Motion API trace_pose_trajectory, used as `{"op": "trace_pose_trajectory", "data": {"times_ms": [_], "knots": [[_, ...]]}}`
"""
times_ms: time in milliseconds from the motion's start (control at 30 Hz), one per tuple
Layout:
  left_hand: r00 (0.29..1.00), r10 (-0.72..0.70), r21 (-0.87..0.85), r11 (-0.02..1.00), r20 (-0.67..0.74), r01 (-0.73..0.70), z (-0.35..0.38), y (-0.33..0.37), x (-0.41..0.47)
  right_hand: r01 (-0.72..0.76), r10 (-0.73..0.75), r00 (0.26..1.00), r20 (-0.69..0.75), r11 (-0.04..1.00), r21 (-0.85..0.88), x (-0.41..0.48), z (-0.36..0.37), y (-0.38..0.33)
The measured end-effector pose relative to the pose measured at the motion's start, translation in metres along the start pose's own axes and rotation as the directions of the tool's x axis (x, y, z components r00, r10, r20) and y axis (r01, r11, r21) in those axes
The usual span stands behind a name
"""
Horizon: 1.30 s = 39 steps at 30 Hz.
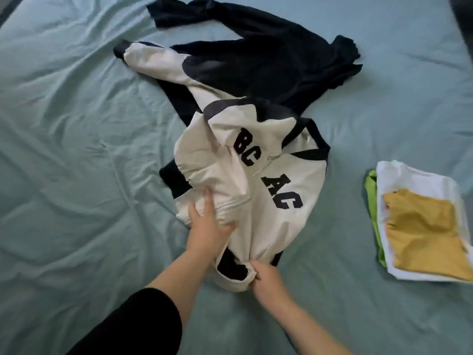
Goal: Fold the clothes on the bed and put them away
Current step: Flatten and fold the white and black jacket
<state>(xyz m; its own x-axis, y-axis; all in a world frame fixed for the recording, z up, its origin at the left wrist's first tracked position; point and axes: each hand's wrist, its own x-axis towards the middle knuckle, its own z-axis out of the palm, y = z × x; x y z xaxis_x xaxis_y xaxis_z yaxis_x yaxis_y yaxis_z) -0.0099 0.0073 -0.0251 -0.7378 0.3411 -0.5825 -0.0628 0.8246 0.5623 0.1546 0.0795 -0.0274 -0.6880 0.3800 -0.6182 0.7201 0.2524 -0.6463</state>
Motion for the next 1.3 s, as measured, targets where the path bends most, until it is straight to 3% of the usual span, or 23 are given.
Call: {"op": "trace_pose_trajectory", "data": {"times_ms": [67, 133, 200, 267, 333, 400, 467, 533, 600, 667, 733, 833, 933, 1000, 1100, 1233, 1300], "knots": [[1.000, 0.017, 0.218, 0.976, 0.024, -0.022, 0.010, -0.013, -0.013, 0.015, -0.015, 0.999, 0.032, 1.000, -0.013, -0.020, -0.002, 0.016], [0.999, 0.041, 0.202, 0.978, 0.030, -0.046, 0.015, -0.024, -0.024, 0.077, -0.078, 0.997, -0.021, 0.996, -0.051, -0.035, -0.008, 0.026], [0.998, -0.027, 0.119, 0.993, 0.053, 0.020, 0.019, -0.033, -0.038, 0.089, -0.066, 0.962, -0.266, 0.993, 0.077, -0.044, -0.016, 0.028], [0.989, -0.122, 0.056, 0.991, 0.084, 0.118, 0.027, -0.037, -0.056, 0.008, 0.160, 0.877, -0.453, 0.938, 0.347, -0.045, -0.027, 0.025], [0.973, -0.184, 0.006, 0.983, 0.138, 0.185, 0.043, -0.040, -0.083, -0.078, 0.332, 0.860, -0.388, 0.836, 0.543, -0.036, -0.034, 0.019], [0.945, -0.219, -0.062, 0.969, 0.242, 0.240, 0.060, -0.043, -0.114, -0.100, 0.334, 0.883, -0.328, 0.820, 0.564, -0.026, -0.030, 0.010], [0.915, -0.232, -0.022, 0.967, 0.331, 0.253, 0.065, -0.044, -0.135, -0.149, 0.311, 0.903, -0.297, 0.873, 0.464, -0.015, -0.021, 0.007], [0.917, -0.180, 0.180, 0.976, 0.356, 0.122, 0.053, -0.046, -0.137, -0.224, 0.295, 0.925, -0.241, 0.932, 0.283, -0.009, -0.017, 0.014], [0.974, -0.051, 0.407, 0.912, 0.222, -0.045, 0.033, -0.044, -0.125, -0.272, 0.271, 0.945, -0.182, 0.962, 0.020, -0.008, -0.021, 0.025], [0.978, 0.204, 0.573, 0.797, 0.043, -0.192, 0.013, -0.031, -0.105, -0.260, 0.234, 0.963, -0.135, 0.940, -0.221, -0.009, -0.030, 0.035], [0.914, 0.405, 0.652, 0.702, -0.033, -0.288, 0.002, -0.014, -0.076, -0.220, 0.203, 0.975, -0.085, 0.889, -0.402, -0.013, -0.040, 0.044], [0.874, 0.486, 0.702, 0.618, 0.012, -0.353, 0.001, 0.014, -0.025, -0.080, 0.116, 0.993, 0.018, 0.780, -0.620, -0.018, -0.054, 0.055], [0.886, 0.423, 0.773, 0.491, 0.191, -0.401, 0.009, 0.033, 0.011, 0.038, 0.059, 0.993, 0.107, 0.681, -0.731, -0.019, -0.066, 0.065], [0.892, 0.312, 0.767, 0.463, 0.328, -0.444, 0.012, 0.027, 0.015, 0.078, 0.044, 0.989, 0.143, 0.665, -0.743, -0.020, -0.072, 0.066], [0.897, 0.144, 0.722, 0.547, 0.417, -0.423, 0.017, -0.007, -0.005, 0.014, 0.102, 0.987, 0.127, 0.720, -0.693, -0.023, -0.081, 0.076], [0.918, -0.014, 0.651, 0.709, 0.396, -0.270, 0.015, -0.057, -0.058, -0.115, 0.184, 0.981, 0.066, 0.814, -0.569, -0.040, -0.084, 0.091], [0.898, -0.104, 0.632, 0.745, 0.428, -0.215, 0.011, -0.064, -0.081, -0.161, 0.234, 0.967, 0.102, 0.869, -0.468, -0.051, -0.090, 0.098]]}}
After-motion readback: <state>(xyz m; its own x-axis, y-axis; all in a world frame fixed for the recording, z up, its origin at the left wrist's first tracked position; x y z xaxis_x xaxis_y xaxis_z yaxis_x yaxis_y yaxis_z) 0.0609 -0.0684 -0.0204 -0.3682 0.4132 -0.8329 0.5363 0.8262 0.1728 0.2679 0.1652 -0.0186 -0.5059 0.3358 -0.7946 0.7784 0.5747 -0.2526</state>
